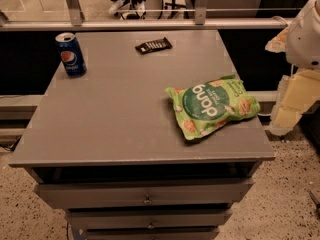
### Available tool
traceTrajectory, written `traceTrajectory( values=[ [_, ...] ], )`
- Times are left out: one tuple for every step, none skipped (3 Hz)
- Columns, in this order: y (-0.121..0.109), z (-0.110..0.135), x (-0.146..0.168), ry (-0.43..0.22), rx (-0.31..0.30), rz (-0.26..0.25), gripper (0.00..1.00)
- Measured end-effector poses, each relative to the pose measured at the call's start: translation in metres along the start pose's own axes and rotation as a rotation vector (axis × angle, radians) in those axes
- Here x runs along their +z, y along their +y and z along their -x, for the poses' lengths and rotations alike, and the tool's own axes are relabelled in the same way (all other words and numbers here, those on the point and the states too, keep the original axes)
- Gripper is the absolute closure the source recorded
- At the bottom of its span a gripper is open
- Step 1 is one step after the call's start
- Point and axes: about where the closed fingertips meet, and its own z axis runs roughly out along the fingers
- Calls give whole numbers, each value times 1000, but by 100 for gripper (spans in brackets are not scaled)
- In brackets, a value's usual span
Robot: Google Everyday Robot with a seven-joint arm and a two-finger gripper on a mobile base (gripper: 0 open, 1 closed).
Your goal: Move green rice chip bag near pepsi can
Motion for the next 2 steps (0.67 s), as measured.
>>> traceTrajectory(
  values=[
    [-1, 1, 2, -7, -4, -1, 0],
    [-13, 14, 22, -70, -45, -10, 0]
  ],
)
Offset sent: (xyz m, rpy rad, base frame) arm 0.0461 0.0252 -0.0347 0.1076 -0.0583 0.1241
